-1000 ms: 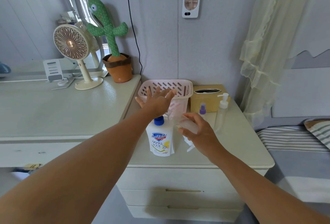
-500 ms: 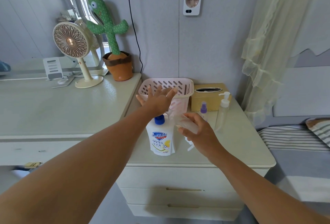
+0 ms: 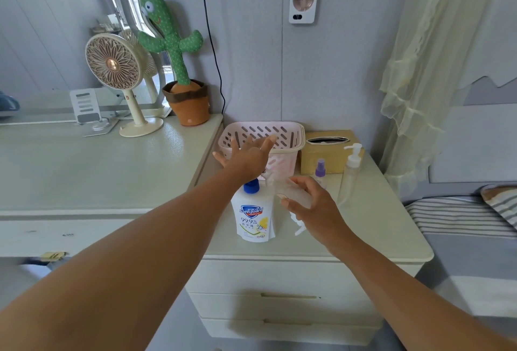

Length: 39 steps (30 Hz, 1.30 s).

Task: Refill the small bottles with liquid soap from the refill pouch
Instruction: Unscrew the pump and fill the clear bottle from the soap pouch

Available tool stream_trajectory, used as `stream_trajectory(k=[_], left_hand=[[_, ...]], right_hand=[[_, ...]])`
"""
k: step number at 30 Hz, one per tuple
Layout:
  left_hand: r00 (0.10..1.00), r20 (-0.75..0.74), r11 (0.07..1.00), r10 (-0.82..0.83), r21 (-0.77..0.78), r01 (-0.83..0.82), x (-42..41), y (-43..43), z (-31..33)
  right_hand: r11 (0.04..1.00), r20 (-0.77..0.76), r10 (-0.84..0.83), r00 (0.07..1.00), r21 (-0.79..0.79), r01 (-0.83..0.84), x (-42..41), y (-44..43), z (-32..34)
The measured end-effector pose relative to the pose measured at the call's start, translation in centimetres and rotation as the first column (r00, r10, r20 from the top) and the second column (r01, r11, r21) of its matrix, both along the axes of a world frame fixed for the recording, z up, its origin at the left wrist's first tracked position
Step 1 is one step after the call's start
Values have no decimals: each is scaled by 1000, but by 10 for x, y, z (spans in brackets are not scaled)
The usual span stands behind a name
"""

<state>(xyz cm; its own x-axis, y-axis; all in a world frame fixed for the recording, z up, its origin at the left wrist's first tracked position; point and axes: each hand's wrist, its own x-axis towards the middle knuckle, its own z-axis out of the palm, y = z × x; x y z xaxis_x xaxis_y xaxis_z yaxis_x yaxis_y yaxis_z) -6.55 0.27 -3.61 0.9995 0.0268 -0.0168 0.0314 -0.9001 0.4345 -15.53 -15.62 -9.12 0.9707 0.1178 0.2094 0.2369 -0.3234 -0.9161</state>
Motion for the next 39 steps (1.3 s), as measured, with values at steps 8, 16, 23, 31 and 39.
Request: stream_trajectory(k=[8,16,23,31,39], left_hand=[[999,17,998,47,-53,-46,7,-2,-7],[999,-19,995,29,92,-28,1,-14,-1],[998,64,974,-16,228,1,3,-9,4],[999,38,988,27,151,-33,12,-8,-18],[1000,1,993,12,119,-12,-1,-13,8]], right_hand=[[999,8,-31,999,-9,31,6,-1,0],[999,-26,-38,999,16,39,5,-5,-4],[999,-18,-32,999,16,32,6,-4,1],[999,-46,-35,998,35,37,4,-1,-12],[997,-29,-8,1000,77,10,7,-6,-1]])
